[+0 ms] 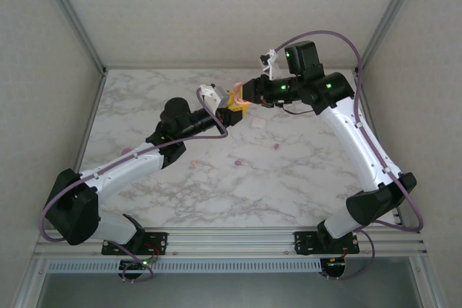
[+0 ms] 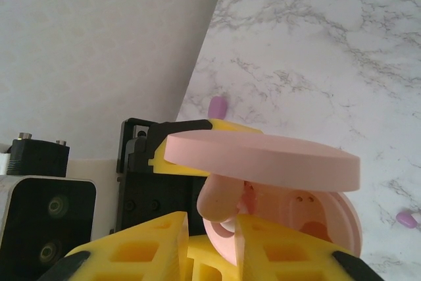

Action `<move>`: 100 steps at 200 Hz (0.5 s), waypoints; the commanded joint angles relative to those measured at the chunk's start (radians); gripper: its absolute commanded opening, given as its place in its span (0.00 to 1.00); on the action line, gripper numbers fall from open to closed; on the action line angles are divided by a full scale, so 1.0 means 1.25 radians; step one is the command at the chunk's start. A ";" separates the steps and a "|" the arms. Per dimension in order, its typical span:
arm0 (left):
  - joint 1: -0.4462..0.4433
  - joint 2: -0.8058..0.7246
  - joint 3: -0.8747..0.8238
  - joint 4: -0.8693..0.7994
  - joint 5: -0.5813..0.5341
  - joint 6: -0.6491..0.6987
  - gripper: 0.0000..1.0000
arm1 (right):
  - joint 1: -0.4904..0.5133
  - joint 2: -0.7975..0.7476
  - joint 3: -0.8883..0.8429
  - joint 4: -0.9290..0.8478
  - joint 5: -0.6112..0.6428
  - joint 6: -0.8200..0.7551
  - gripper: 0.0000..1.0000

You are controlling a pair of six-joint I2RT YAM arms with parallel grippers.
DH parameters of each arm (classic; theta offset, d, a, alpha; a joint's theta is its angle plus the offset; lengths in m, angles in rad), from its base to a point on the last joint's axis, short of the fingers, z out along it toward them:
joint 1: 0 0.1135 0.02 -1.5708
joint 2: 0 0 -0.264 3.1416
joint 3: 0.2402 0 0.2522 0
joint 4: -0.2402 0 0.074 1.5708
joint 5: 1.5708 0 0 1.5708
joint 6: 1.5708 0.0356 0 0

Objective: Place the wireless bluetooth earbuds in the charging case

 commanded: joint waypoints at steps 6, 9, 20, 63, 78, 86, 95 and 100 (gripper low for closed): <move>-0.005 -0.020 0.035 0.061 -0.005 0.006 0.20 | 0.004 -0.010 0.026 0.000 0.044 0.017 0.27; -0.005 -0.020 0.035 0.060 -0.007 0.007 0.20 | 0.003 -0.011 0.026 0.002 0.048 0.018 0.28; -0.005 -0.020 0.034 0.058 -0.007 0.007 0.20 | 0.003 -0.010 0.025 0.009 0.057 0.023 0.29; -0.004 -0.015 0.042 0.052 0.000 0.008 0.20 | 0.003 0.003 0.033 0.023 0.071 0.043 0.33; -0.004 -0.013 0.044 0.050 0.001 0.009 0.20 | 0.004 0.011 0.042 0.016 0.083 0.044 0.33; -0.005 -0.013 0.044 0.049 0.000 0.009 0.20 | 0.006 0.014 0.047 0.010 0.090 0.042 0.33; -0.004 -0.013 0.046 0.047 0.000 0.010 0.20 | 0.006 0.020 0.055 -0.003 0.100 0.041 0.32; -0.006 -0.013 0.047 0.045 0.000 0.010 0.20 | 0.008 0.023 0.061 -0.009 0.106 0.041 0.32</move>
